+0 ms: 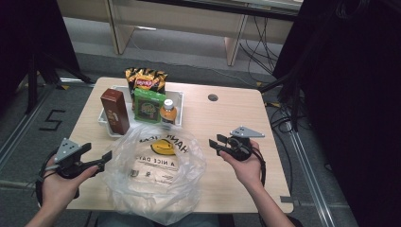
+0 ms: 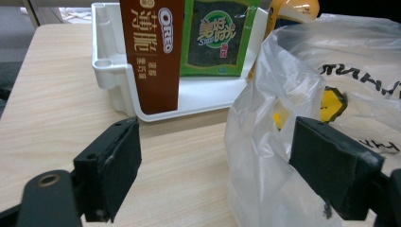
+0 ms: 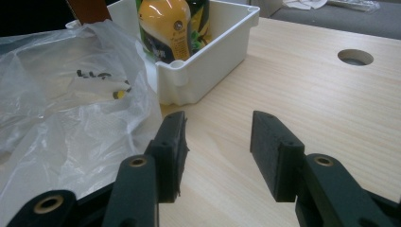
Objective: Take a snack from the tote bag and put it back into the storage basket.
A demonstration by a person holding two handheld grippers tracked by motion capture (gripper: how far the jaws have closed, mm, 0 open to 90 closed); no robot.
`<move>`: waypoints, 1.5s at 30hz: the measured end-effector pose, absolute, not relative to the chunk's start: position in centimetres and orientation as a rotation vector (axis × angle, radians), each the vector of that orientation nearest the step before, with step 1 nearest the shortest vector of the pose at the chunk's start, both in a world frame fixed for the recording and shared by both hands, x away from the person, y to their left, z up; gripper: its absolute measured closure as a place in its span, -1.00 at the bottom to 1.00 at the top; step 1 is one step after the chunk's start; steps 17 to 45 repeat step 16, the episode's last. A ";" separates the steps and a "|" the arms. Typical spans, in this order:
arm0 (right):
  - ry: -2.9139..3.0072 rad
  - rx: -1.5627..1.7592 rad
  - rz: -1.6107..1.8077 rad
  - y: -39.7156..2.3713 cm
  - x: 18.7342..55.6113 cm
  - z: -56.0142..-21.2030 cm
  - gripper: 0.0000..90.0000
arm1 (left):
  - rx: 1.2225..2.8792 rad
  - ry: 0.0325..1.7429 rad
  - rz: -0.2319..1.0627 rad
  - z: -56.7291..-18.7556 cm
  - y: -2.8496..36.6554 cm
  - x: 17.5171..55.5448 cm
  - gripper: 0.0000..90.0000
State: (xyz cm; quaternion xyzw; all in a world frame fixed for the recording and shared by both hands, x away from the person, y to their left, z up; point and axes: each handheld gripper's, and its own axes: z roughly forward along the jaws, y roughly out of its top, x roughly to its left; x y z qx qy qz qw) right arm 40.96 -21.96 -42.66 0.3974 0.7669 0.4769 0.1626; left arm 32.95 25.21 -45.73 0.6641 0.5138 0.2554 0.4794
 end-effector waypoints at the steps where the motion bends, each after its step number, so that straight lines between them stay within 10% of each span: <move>1: 2.192 1.140 1.366 -21.9 40.9 -42.6 0.26 | 1.617 1.255 0.617 -45.9 25.3 32.9 -0.62; 45: 2.195 1.143 1.349 -22.2 41.2 -42.8 0.24 | 1.643 1.276 0.578 -47.2 26.3 33.2 -0.49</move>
